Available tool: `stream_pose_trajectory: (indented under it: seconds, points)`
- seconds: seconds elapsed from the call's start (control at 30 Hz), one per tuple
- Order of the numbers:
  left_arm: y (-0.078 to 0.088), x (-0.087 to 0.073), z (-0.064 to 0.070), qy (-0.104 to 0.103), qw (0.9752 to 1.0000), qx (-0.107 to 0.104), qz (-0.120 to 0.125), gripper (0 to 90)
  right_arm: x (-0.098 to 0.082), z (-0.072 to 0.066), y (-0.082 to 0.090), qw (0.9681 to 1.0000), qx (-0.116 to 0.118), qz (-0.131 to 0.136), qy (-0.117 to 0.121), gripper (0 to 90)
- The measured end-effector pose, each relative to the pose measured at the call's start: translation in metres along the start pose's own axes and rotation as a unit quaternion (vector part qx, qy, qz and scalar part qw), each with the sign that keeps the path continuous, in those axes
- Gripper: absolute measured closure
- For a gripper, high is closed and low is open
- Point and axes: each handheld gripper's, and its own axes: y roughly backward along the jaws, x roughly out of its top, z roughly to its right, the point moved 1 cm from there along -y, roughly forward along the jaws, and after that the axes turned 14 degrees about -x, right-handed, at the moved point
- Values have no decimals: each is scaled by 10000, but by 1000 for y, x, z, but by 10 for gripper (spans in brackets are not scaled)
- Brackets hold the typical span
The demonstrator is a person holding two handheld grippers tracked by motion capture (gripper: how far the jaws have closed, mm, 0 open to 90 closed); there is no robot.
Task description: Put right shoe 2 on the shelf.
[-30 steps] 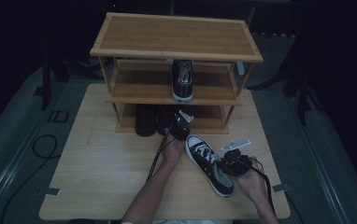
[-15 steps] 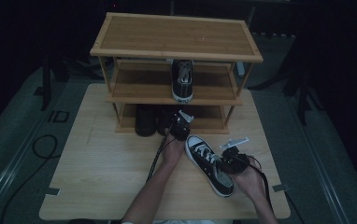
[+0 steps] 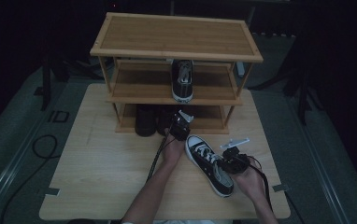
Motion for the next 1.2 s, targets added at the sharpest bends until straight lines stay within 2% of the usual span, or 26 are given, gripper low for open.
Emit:
stream_pose_trajectory:
  seconds: [0.1, 0.77, 1.2]
  points:
    - [0, 0, 0, 0, 10000, 0, 1, 900, 0, -1, 2, 10000, -57, 48, -3, 880]
    - [0, 0, 0, -1, 10000, -2, 13, 900, 2, 8, 12, 9998, -19, 138, -165, 882]
    - [0, 0, 0, -1, 10000, -2, 14, 900, 9, 23, 27, 9993, -60, 299, -211, 882]
